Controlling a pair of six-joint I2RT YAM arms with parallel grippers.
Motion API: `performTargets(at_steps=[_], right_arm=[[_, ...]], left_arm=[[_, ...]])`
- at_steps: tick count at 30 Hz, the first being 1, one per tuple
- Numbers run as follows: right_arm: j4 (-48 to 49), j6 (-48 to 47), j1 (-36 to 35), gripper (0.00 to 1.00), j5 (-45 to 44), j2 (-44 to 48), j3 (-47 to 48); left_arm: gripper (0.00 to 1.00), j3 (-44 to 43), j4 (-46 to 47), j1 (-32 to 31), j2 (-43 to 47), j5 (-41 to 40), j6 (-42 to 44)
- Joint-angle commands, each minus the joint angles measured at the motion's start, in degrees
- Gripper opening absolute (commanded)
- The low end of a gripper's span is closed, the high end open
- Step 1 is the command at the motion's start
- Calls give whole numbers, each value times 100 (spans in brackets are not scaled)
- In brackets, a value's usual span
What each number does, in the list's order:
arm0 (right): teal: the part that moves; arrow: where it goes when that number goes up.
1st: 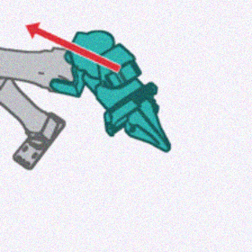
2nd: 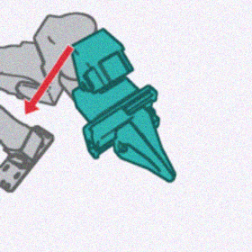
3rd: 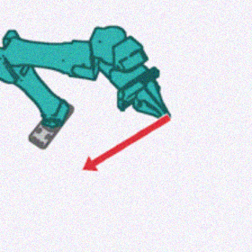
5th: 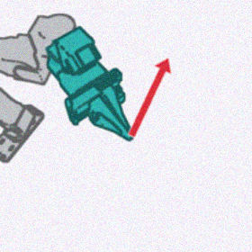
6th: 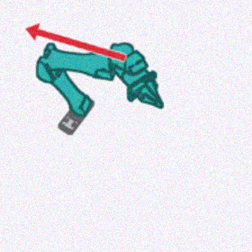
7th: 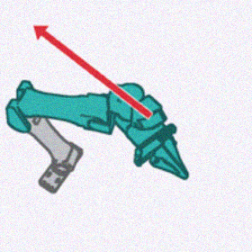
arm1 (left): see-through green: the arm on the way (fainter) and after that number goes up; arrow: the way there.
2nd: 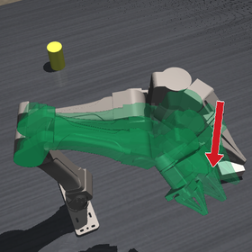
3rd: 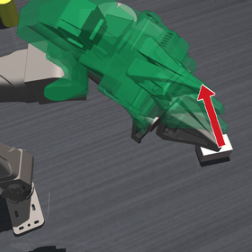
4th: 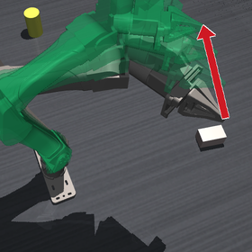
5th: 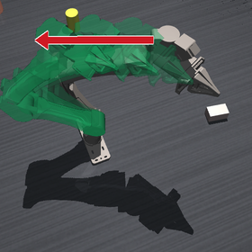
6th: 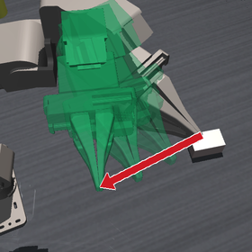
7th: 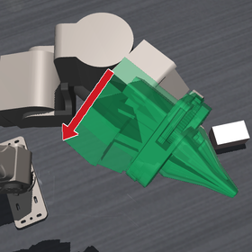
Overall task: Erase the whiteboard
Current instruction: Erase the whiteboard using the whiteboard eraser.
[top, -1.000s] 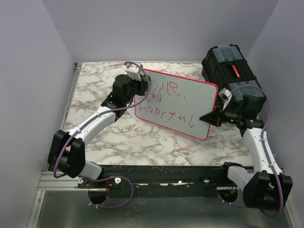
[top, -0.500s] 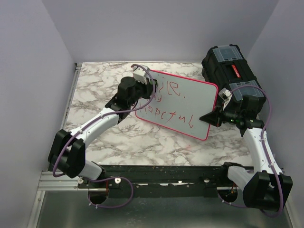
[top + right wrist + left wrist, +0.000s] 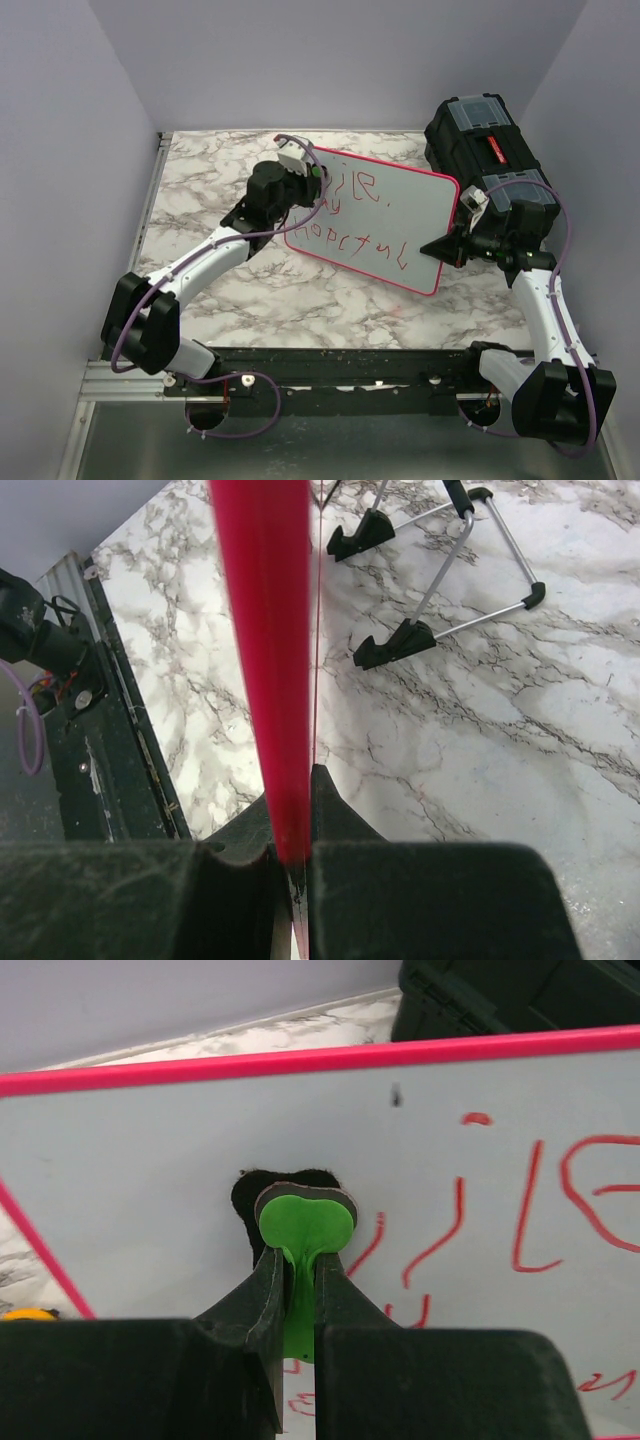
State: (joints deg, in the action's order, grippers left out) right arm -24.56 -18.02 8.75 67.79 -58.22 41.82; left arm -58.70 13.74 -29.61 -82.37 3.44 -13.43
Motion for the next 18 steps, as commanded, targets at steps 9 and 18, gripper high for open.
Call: performTargets(at_steps=[9, 18], right_arm=[[206, -405, -31, 1, 101, 47, 63], [206, -404, -30, 1, 112, 42, 65]], left_arm=[[0, 177, -42, -254, 21, -283, 154], [0, 143, -151, 215, 187, -32, 153]])
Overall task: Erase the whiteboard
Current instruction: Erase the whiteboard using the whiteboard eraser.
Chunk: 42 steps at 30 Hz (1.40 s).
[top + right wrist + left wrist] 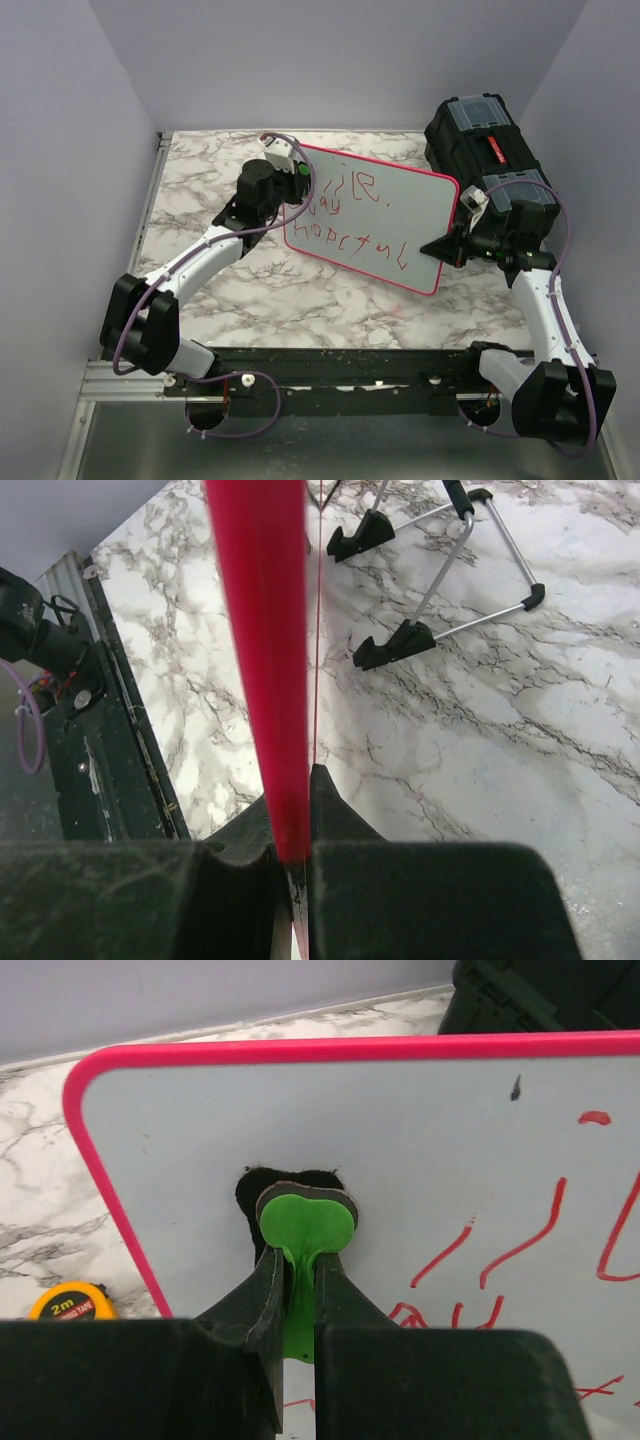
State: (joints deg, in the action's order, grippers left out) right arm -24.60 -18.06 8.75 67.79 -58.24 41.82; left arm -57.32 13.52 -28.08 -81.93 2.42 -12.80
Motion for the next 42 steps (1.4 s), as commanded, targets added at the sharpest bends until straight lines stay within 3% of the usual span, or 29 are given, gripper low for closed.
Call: performTargets(at_steps=[1, 13, 21, 26, 36, 42], right_arm=[[202, -400, -26, 1, 105, 46, 67], [206, -400, -27, 0, 92, 23, 56], [202, -408, -28, 1, 95, 58, 63], [201, -408, -32, 1, 122, 35, 72], [203, -410, -29, 1, 103, 19, 63], [197, -408, -31, 1, 99, 58, 63]], left_arm=[[0, -6, -122, 36, 137, 125, 47], [0, -121, -151, -686, -19, -79, 118], [0, -123, -319, 63, 65, 59, 131], [0, -125, -352, 150, 144, 217, 55], [0, -295, -273, -809, -19, 4, -56], [0, -284, -329, -791, -38, -197, 105]])
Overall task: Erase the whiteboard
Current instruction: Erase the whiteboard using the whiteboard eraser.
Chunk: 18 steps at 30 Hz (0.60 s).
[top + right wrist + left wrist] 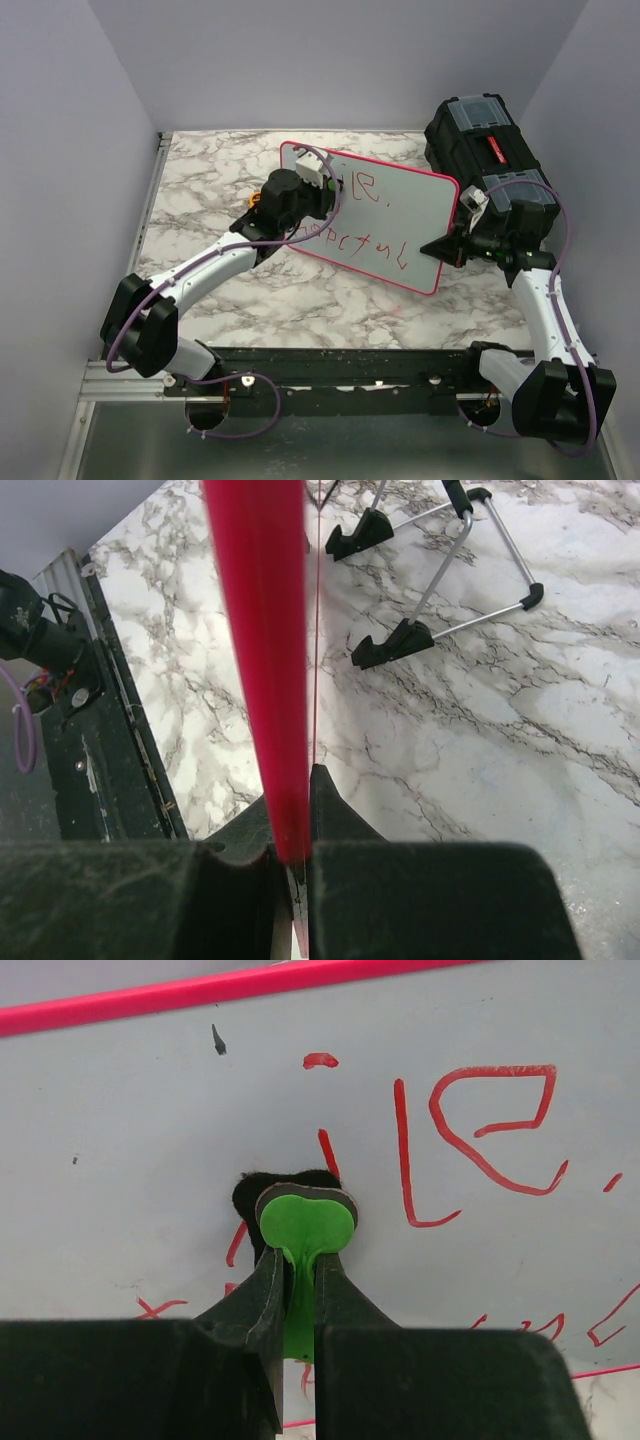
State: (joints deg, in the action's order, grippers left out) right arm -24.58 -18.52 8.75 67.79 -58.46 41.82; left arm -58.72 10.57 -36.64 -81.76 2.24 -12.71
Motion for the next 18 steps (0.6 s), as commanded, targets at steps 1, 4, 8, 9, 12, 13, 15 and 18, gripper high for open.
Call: performTargets(at_steps=[1, 4, 8, 9, 12, 13, 15, 18], right_arm=[[190, -371, -27, 1, 102, 87, 63], [190, -371, -25, 0, 103, 106, 69], [181, -371, -24, 1, 116, 117, 63], [181, -376, -24, 1, 120, 116, 63], [181, -378, -29, 1, 121, 99, 72], [180, -385, -31, 0, 122, 92, 72], [181, -384, -27, 1, 112, 81, 67], [190, -380, -23, 1, 103, 80, 64]], left_arm=[[0, -124, -28, 160, -36, -178, 97], [0, -33, -15, 517, 22, -179, 41], [0, 71, -2, 874, 102, -64, 1], [0, 80, -2, 886, 108, -43, 10], [0, 72, 13, 868, 116, 92, -26], [0, 68, 36, 838, 118, 133, -47], [0, 59, 59, 644, 104, 119, -39], [0, 8, 74, 305, 60, 46, 63]])
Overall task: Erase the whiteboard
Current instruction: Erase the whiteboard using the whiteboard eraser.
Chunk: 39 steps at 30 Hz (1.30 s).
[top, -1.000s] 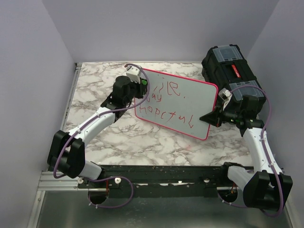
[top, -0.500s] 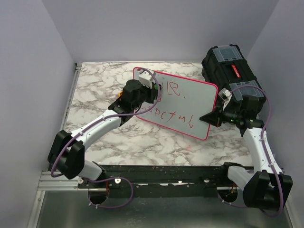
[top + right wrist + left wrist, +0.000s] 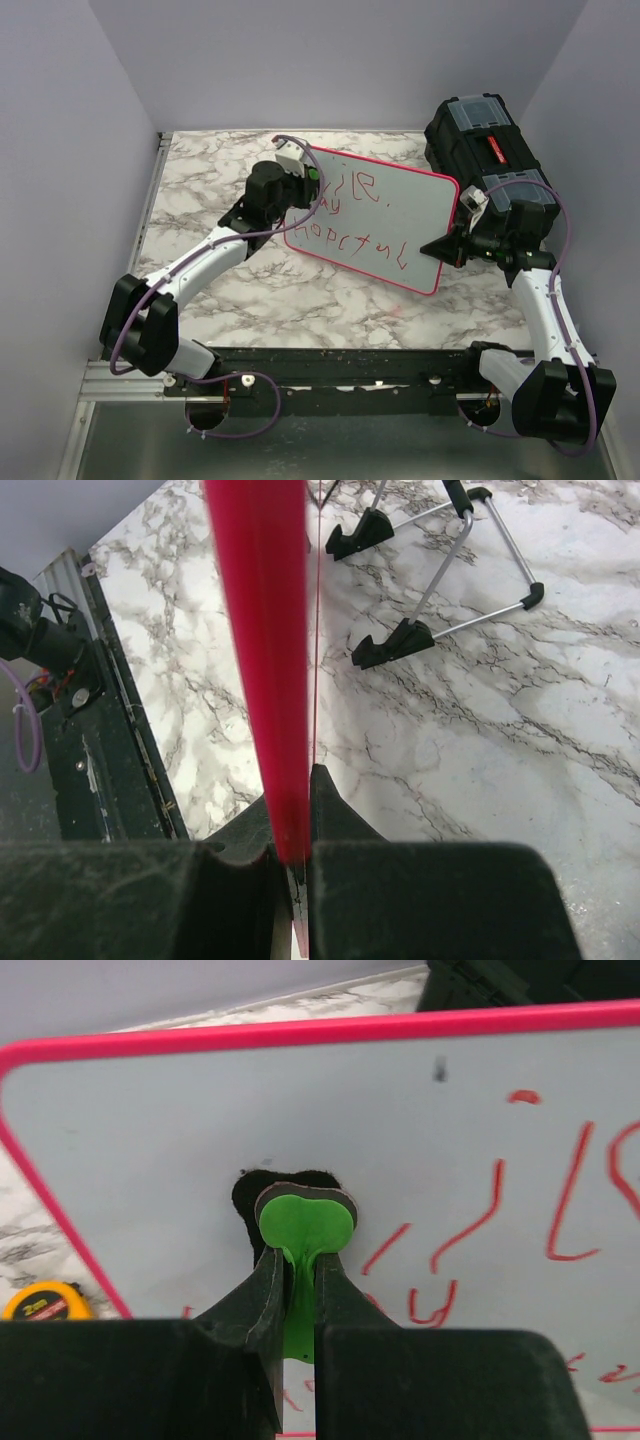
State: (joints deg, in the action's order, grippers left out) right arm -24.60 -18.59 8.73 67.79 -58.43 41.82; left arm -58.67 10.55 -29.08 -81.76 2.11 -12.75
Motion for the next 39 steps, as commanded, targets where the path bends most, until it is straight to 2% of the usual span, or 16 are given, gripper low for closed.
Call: performTargets(at_steps=[1, 8, 15, 19, 28, 32, 39], right_arm=[[192, -373, -21, 1, 103, 74, 63], [183, -378, -28, 1, 107, 60, 64], [181, -373, -29, 1, 103, 99, 66], [183, -379, -22, 1, 123, 72, 70], [184, -375, -24, 1, 95, 54, 62], [183, -374, -29, 1, 104, 52, 62], [174, -379, -26, 0, 113, 104, 63]], left_arm=[[0, 11, 100, -546, 48, 25, 79], [0, 49, 115, -652, 11, -165, 212], [0, 90, 85, 95, 73, 64, 102], [0, 84, 43, 184, 128, 123, 126], [0, 97, 183, -696, -11, -58, 55], [0, 112, 194, -769, -46, -164, 79], [0, 113, 108, 24, -12, 11, 53]])
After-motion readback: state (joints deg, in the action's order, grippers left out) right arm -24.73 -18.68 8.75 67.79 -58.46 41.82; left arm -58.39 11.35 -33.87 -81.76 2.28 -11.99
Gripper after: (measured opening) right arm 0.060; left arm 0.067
